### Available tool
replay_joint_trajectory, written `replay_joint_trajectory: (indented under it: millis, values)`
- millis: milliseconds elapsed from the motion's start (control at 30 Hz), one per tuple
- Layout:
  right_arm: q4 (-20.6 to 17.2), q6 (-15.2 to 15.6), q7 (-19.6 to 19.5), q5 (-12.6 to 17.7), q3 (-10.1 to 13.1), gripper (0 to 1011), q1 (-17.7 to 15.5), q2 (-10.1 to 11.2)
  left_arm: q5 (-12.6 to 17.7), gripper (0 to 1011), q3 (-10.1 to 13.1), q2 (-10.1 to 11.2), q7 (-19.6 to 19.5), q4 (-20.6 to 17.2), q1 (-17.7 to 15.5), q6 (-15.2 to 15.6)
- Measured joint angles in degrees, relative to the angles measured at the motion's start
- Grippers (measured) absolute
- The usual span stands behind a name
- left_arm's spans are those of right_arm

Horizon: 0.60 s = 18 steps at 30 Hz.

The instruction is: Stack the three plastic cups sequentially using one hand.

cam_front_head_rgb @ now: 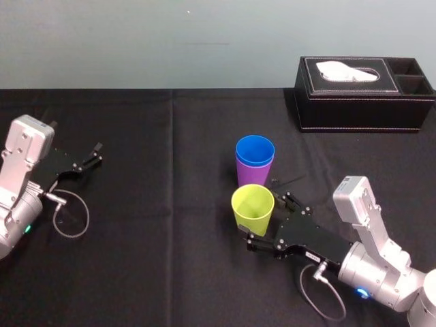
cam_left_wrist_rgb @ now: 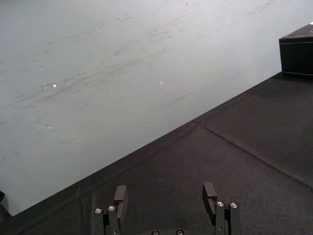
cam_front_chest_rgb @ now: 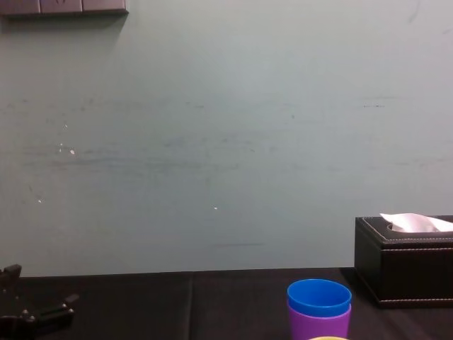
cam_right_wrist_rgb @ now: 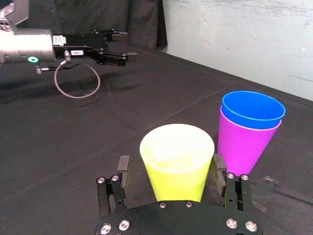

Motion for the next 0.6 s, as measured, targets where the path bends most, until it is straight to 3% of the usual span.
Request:
replay_joint_trajectory:
  millis: [600]
  values:
    - [4.5,-1.8,-0.5,-1.0,-0.7,1000,2.7,-2.9,0.0,1011,0.0,0.0,0.0,0.0,0.0,0.0]
